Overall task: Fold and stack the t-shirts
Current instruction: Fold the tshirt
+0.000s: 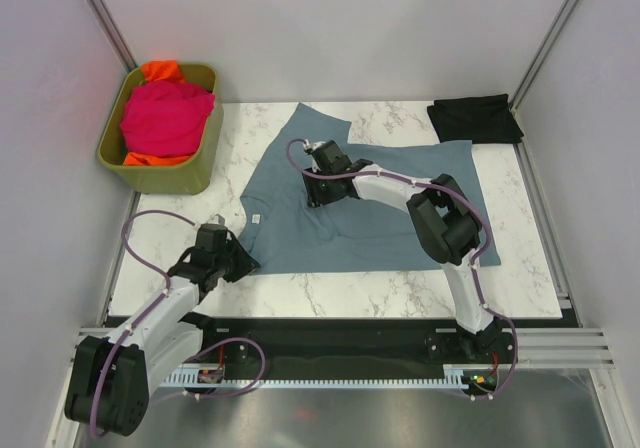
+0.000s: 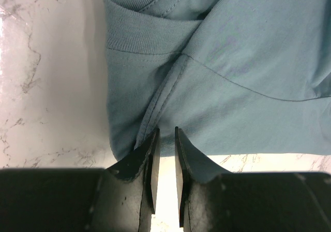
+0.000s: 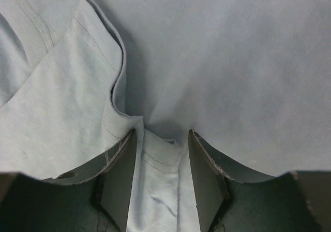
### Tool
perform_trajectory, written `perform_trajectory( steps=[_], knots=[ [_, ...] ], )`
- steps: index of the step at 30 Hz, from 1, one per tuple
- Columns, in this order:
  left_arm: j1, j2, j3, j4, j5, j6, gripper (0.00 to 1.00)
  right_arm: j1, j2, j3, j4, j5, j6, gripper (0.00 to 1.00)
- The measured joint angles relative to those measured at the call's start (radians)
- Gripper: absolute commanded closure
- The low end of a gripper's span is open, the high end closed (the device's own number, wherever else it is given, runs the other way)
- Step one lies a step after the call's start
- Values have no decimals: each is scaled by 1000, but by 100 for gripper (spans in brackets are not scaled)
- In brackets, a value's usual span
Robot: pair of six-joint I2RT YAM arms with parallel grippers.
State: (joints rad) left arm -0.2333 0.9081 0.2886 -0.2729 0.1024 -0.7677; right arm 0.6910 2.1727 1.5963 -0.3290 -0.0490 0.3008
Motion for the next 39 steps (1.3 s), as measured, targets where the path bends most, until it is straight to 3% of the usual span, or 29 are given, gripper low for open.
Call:
perform_trajectory(
  steps=[2, 6, 9, 18, 26, 32, 34, 35, 36, 39],
  knots=[
    [0, 0, 0, 0, 0, 0, 75, -1, 3, 9, 1, 0, 2, 54],
    [0, 0, 0, 0, 0, 0, 75, -1, 12, 10, 2, 0, 8, 76],
    [0, 0, 0, 0, 0, 0, 75, -1, 13, 10, 4, 2, 17, 82],
    [0, 0, 0, 0, -1, 0, 76, 0, -21, 10, -32, 47, 13, 88],
    [0, 0, 0, 0, -3, 0, 76, 0, -93, 11, -55, 121, -9, 86],
    [0, 0, 0, 0, -4, 0, 76, -1, -92, 11, -103, 242, 0, 90],
    [0, 0, 0, 0, -4, 0, 76, -4, -84, 11, -120, 284, 13, 80],
    [0, 0, 0, 0, -4, 0, 76, -8, -79, 11, -125, 299, 22, 62],
    [0, 0, 0, 0, -4, 0, 76, -12, -71, 11, -131, 314, 32, 30],
    [0, 0, 0, 0, -5, 0, 74, -31, -45, 24, -150, 319, 29, 7]
  ],
)
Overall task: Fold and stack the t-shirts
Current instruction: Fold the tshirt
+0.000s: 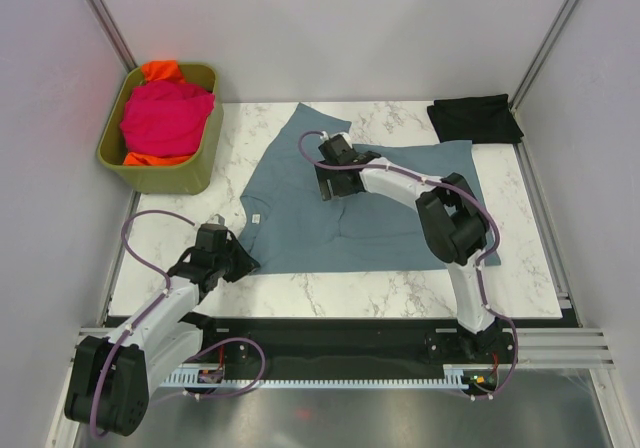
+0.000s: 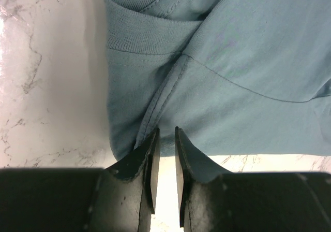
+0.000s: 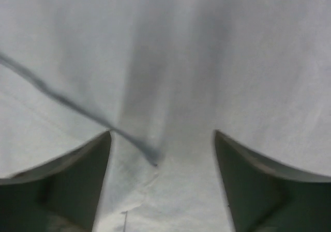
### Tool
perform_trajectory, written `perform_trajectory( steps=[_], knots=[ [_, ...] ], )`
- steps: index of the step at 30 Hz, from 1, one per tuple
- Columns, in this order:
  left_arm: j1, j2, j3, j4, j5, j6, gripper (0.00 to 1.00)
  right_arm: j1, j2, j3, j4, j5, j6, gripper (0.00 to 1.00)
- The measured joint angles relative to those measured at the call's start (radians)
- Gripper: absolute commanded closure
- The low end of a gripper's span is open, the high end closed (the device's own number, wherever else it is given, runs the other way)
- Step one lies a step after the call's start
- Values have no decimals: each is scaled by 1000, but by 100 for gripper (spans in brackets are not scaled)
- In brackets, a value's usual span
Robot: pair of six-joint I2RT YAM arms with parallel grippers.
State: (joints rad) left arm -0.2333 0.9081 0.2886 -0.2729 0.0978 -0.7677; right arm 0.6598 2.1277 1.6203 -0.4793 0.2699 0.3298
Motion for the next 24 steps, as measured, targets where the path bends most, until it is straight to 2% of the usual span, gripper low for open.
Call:
perform_trajectory(
  steps=[2, 3, 6, 8, 10, 12, 16, 18, 21, 24],
  knots=[
    [0, -1, 0, 0, 0, 0, 68, -11, 9, 8, -5, 1, -7, 5],
    [0, -4, 1, 0, 1, -1, 54, -17, 9, 9, -7, 2, -11, 3],
    [-3, -38, 12, -12, 0, -2, 35, -45, -29, -19, 9, 0, -8, 2],
    [-4, -74, 23, -34, -14, -4, 32, -76, -108, -94, 16, -9, 7, 2],
    [-4, -109, 37, -56, -29, -5, 31, -150, -268, -254, 57, -25, 49, 2],
    [-4, -131, 47, -71, -43, -5, 32, -286, -478, -446, 94, -40, 100, 2],
    [-4, -129, 45, -93, -51, -12, 31, -644, -856, -782, 132, -54, 215, 3],
    [-4, -121, 37, -97, -59, -21, 31, -723, -984, -923, 112, -63, 268, 5],
    [-4, -118, 32, -100, -70, -29, 32, -735, -1037, -1045, 87, -95, 319, 10],
    [-4, -113, 32, -101, -82, -36, 32, -845, -1048, -1143, 71, -134, 364, 15]
  ],
)
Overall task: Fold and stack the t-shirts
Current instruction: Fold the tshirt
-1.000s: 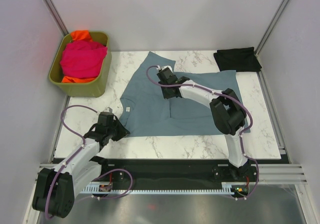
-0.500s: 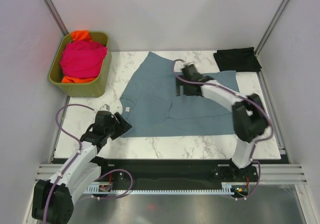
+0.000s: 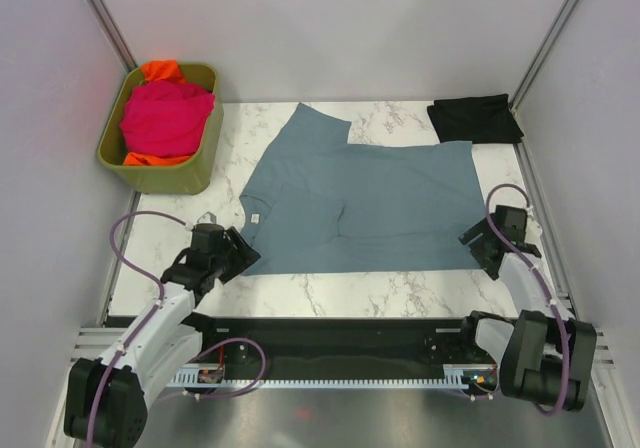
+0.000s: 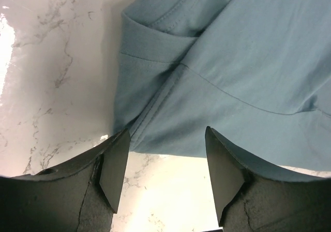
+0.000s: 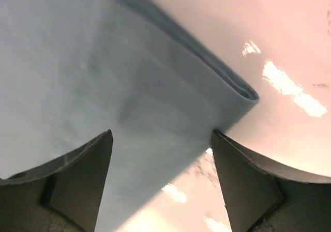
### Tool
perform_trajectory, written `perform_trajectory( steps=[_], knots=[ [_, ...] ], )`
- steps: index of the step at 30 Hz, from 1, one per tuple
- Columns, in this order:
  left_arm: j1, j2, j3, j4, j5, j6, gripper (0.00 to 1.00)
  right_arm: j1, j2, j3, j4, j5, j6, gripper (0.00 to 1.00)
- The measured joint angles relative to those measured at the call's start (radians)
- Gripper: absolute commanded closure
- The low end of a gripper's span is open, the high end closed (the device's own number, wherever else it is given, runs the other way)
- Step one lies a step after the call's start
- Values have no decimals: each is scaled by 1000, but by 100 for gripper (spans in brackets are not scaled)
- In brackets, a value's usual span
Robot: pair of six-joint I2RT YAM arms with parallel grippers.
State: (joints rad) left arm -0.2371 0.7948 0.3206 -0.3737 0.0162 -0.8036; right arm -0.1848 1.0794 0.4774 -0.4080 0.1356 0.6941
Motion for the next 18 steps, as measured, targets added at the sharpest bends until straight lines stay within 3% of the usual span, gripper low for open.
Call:
perform_trajectory(
  steps=[4, 6, 7, 9, 10, 13, 14, 18],
  knots=[
    [0, 26, 0, 1, -17, -7, 32, -164, -48, -56, 59, -43, 37, 24],
    [0, 43, 0, 6, -23, -11, 33, -183, -51, -63, 79, -53, 47, 34],
    [0, 50, 0, 15, -25, -14, 33, -188, -47, -67, 88, -53, 50, 47],
    [0, 63, -1, 35, -26, -18, 42, -195, -46, -84, 109, -57, 55, 65],
    [0, 74, -2, 46, -26, -20, 49, -198, -50, -91, 117, -61, 61, 81],
    [0, 109, -10, 78, -23, -32, 93, -201, -66, -119, 131, -72, 69, 97],
    [0, 118, -12, 84, -18, -30, 98, -201, -75, -124, 133, -79, 69, 98],
    [0, 133, -5, 83, -6, -23, 98, -204, -102, -130, 122, -99, 69, 100]
  ],
)
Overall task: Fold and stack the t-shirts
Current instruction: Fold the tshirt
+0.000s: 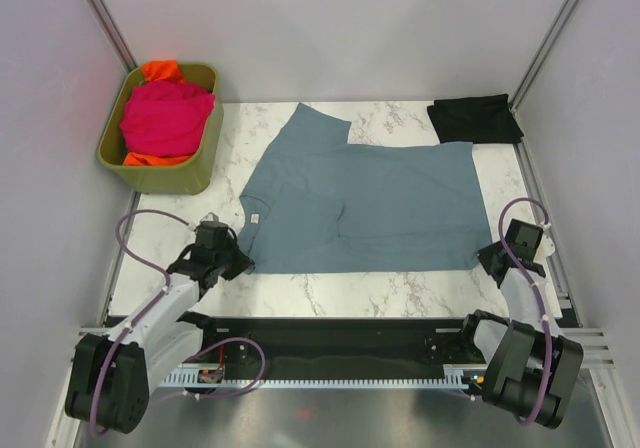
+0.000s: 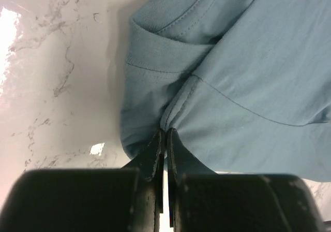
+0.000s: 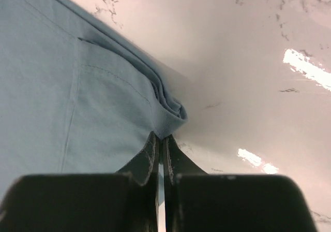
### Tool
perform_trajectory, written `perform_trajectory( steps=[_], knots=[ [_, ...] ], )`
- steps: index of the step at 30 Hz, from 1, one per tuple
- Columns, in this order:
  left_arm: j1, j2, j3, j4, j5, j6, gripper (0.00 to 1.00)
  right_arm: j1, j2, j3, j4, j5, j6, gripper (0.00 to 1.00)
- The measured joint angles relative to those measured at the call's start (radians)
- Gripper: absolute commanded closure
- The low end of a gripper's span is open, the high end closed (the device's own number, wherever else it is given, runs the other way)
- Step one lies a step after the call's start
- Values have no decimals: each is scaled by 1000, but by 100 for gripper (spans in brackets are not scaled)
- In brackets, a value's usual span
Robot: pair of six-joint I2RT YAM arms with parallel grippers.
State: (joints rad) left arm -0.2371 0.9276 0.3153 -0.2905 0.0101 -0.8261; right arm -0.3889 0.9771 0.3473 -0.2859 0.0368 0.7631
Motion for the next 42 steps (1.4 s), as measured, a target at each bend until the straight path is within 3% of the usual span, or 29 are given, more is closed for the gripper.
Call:
perform_trajectory(
  steps=[11, 28, 29, 30, 31, 33, 34, 37, 42],
  knots=[
    [-1, -342, 58, -206, -11, -42, 98, -42, -172, 50, -172, -58, 8, 99],
    [-8, -581, 134, -505, 15, -203, 98, -87, -329, 71, -427, -80, 18, 97],
    [-7, -601, 142, -529, 15, -207, 96, -87, -341, 71, -439, -80, 17, 92],
    [-7, -622, 149, -555, 16, -211, 90, -88, -352, 71, -450, -80, 16, 71],
    [-8, -643, 155, -577, 16, -214, 72, -89, -363, 71, -460, -80, 18, 56],
    [-7, -677, 163, -614, 19, -223, 54, -92, -377, 71, -473, -74, 14, 37],
    [-7, -690, 167, -633, 19, -230, 43, -93, -379, 73, -480, -71, 10, 22],
    [-8, -700, 187, -687, 19, -232, 31, -94, -365, 84, -489, -61, 4, 7],
    [-7, -631, 320, -726, -10, -187, 25, -97, -323, 148, -500, -39, -3, 4]
  ],
)
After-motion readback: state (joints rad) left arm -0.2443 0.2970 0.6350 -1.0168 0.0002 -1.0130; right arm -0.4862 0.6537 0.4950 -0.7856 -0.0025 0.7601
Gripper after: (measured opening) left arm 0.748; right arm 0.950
